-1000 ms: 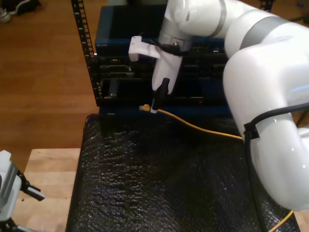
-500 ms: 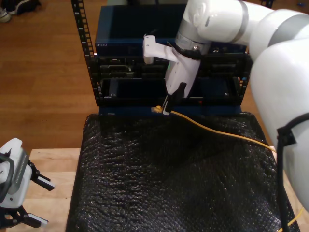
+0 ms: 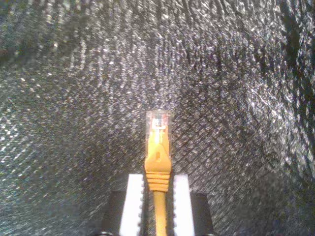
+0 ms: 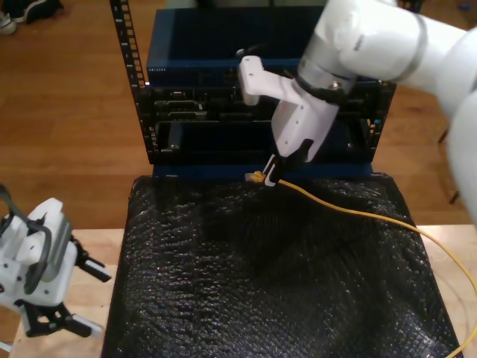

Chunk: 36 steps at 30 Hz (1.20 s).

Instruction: Grab the cable and plug it in

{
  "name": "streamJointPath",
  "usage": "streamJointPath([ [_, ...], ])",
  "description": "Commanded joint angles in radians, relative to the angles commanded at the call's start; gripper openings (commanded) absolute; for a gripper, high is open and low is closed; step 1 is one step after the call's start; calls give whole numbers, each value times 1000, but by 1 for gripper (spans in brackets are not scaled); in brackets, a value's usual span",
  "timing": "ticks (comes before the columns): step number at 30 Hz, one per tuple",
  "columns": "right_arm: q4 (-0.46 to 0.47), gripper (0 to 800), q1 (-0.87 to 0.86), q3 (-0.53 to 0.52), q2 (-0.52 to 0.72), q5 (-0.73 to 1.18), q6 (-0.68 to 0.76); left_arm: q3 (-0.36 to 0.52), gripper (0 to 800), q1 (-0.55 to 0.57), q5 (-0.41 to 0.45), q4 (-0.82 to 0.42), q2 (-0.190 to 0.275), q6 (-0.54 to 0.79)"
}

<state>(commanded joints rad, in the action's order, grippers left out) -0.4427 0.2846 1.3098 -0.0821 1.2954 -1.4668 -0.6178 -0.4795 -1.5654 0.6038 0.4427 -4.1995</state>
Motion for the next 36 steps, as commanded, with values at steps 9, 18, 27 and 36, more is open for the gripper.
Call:
streamJointPath([
  [9,-21,6,-54,-170,180,0,-34,-26,800,101,8,124,-3,-66],
  [18,-58,6,-130,-316,351,2,-64,-32,800,215,32,249,-25,-123],
  [27,-80,6,-160,-446,512,2,-60,-35,800,350,109,321,-23,-184],
  [36,-120,6,-152,-468,571,2,-55,-55,800,427,187,345,-26,-236],
])
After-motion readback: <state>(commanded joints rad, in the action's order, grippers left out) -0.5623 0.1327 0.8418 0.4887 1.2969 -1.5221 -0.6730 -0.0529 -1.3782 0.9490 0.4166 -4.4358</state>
